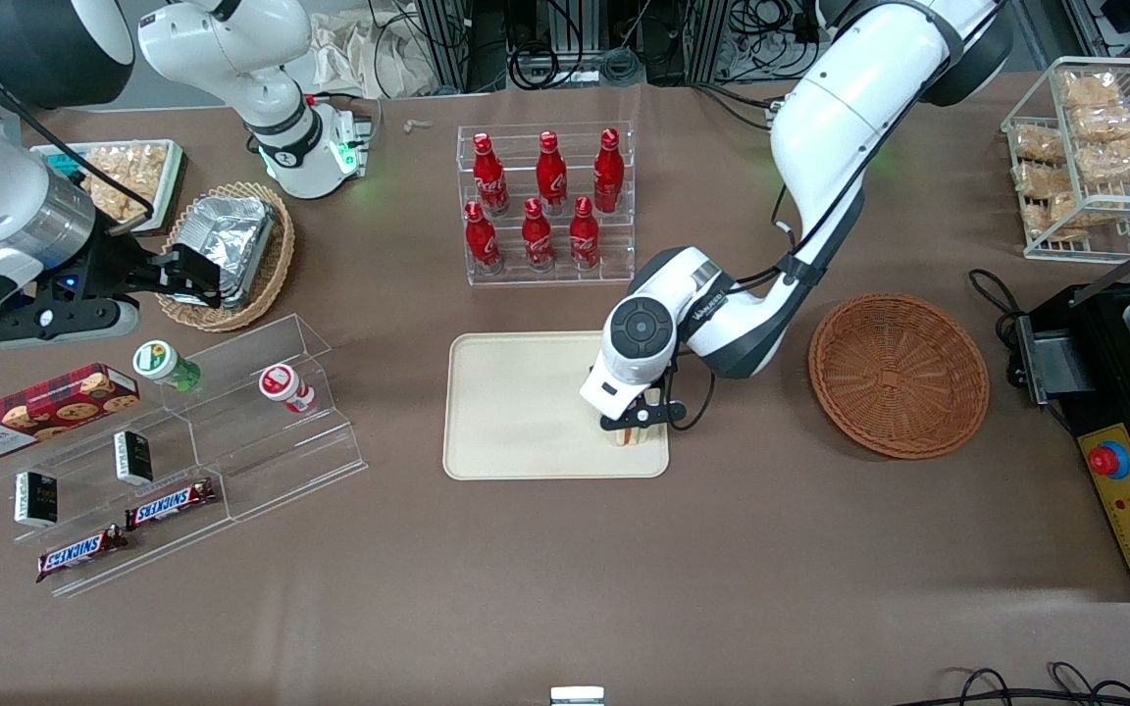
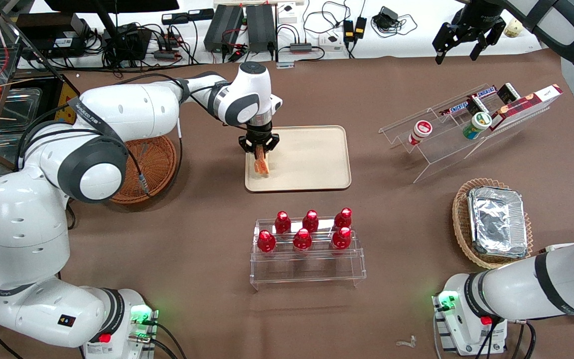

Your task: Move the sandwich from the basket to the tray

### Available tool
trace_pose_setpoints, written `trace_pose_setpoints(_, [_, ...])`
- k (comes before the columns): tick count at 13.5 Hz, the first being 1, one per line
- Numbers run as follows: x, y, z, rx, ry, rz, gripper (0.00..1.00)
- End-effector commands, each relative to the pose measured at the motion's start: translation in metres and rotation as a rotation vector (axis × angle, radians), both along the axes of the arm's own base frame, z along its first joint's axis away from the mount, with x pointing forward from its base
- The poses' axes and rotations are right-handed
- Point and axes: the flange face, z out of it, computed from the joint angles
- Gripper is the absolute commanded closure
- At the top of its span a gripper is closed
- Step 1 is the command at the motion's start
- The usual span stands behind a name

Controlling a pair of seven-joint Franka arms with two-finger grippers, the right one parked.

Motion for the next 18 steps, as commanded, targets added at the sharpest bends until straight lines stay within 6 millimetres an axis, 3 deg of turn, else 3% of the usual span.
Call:
trace_pose_setpoints(1, [0.002, -0.004, 0.001, 0.010, -0.027, 0.013, 0.00])
trace_pose_setpoints(7, [0.004, -0.002, 0.004, 0.012, -0.028, 0.015, 0.00])
trace_pose_setpoints(9, [0.012, 0.002, 0.020, 0.004, -0.047, 0.028, 0.00])
trace_pose_setpoints(11, [0.026, 0.018, 0.069, -0.003, -0.092, 0.062, 0.00])
trace_pose_setpoints(13, [0.036, 0.049, 0.132, 0.037, -0.105, 0.095, 0.00])
trace_pose_setpoints(14, [0.043, 0.074, 0.162, 0.054, -0.109, 0.133, 0.00])
trace_pose_setpoints(15, [0.049, 0.098, 0.184, 0.065, -0.112, 0.168, 0.00])
trace_pose_setpoints(16, [0.047, 0.110, 0.210, 0.060, -0.136, 0.189, 0.00])
trace_pose_setpoints(18, [0.054, 0.143, 0.242, 0.057, -0.178, 0.241, 0.00])
